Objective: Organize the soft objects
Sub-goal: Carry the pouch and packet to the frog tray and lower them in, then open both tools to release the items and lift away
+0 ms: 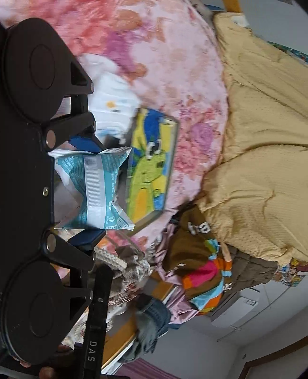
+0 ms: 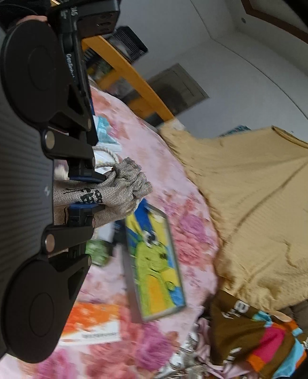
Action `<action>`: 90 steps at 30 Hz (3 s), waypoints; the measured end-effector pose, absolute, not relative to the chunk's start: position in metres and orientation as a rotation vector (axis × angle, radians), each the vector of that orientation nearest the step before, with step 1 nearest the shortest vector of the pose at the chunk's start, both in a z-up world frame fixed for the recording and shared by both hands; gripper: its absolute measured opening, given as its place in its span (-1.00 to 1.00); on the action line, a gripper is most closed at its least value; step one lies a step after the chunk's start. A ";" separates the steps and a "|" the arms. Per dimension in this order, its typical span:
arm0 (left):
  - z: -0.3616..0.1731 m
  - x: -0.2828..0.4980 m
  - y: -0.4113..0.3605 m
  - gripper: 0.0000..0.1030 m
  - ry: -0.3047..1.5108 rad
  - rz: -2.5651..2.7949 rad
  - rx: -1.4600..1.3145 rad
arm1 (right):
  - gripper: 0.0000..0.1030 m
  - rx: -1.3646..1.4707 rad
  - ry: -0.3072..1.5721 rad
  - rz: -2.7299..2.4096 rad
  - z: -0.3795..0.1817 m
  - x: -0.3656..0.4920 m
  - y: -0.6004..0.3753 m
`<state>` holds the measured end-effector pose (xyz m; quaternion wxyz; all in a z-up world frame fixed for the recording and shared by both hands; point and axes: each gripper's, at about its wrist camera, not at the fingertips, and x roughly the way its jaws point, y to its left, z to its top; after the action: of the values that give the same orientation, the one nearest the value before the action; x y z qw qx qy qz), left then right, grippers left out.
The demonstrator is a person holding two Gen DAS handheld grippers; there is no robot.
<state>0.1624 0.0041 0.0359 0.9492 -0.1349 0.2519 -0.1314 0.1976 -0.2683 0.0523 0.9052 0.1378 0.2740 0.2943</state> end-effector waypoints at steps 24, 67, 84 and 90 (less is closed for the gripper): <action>-0.020 0.407 0.035 0.32 0.460 -0.114 -0.274 | -0.61 0.304 0.517 0.396 0.010 0.425 -0.218; -0.074 0.450 0.039 0.48 0.658 -0.099 -0.207 | -0.29 0.244 0.727 0.293 -0.048 0.494 -0.166; -0.001 0.391 0.037 0.87 0.512 -0.069 -0.206 | 0.66 0.189 0.587 0.276 0.013 0.415 -0.206; 0.025 0.349 0.029 0.97 0.457 -0.052 -0.179 | 0.85 0.161 0.516 0.276 0.031 0.372 -0.220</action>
<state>0.3491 0.0289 0.0250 0.9697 -0.0885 0.2261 -0.0259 0.3717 -0.2203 0.0310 0.9542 0.0793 0.2542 0.1361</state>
